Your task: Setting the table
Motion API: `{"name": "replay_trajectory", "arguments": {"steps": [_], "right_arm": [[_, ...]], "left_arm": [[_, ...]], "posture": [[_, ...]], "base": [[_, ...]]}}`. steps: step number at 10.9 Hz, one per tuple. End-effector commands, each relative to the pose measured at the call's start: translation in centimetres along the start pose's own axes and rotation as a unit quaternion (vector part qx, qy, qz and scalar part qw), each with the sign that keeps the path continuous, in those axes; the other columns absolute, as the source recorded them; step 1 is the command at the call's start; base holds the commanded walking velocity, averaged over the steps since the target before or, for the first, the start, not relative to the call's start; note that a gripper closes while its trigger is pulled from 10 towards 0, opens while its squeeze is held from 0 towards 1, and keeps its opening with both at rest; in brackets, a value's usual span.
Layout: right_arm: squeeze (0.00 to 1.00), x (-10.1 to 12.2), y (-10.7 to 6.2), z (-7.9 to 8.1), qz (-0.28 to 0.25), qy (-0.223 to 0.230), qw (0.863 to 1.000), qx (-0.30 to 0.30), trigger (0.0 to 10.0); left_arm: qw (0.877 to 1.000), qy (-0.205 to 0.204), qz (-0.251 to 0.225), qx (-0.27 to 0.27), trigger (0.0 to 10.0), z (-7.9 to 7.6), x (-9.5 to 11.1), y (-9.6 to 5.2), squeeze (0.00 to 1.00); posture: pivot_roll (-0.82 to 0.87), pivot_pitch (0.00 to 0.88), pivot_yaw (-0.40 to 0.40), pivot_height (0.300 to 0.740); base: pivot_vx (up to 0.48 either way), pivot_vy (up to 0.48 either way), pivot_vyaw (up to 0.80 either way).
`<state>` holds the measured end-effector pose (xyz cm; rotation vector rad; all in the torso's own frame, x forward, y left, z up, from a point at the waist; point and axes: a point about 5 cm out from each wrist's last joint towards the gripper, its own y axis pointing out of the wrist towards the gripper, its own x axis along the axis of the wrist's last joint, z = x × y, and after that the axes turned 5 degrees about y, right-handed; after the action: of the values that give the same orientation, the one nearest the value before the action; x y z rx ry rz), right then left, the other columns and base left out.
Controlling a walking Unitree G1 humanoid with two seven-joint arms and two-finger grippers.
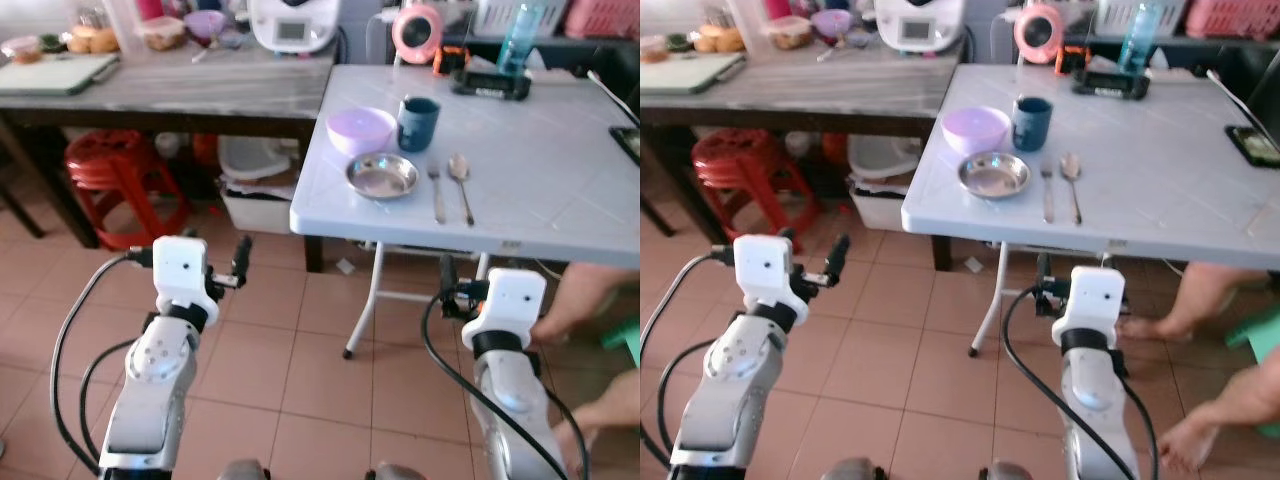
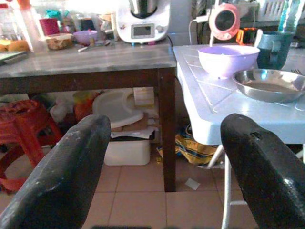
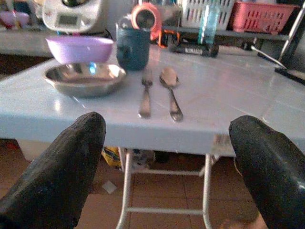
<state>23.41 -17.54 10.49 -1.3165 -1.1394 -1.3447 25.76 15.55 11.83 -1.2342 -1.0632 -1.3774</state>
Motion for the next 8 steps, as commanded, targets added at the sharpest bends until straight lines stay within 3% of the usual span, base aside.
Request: {"name": "replay_trajectory", "arguments": {"steps": [1,5,8], "right_arm": [[0.00,0.2,0.0,0.7,-0.002,0.001,1.000,0.015,10.0],[0.00,0.9,0.1,0.4,-0.004,-0.007,1.000,0.015,10.0],[0.00,1.1,0.5,0.6,-0.001,-0.008,1.000,0.019,10.0]], "left_arm": [[1.000,-0.004,-0.002,0.006,10.0,0.2,0.0,0.3,0.00],[1.000,-0.017,-0.004,-0.023,10.0,-1.0,-0.3,-0.1,0.00],[0.999,-0.028,-0.014,-0.027,10.0,-1.5,0.1,0.6,0.00]], "posture": [[-0.01,0.000,0.035,0.740],[-0.03,0.000,0.034,0.740],[-0.04,0.000,0.031,0.740]], "base": [[0.266,0.000,0.00],[0.407,0.000,0.00],[0.480,0.000,0.00]]}}
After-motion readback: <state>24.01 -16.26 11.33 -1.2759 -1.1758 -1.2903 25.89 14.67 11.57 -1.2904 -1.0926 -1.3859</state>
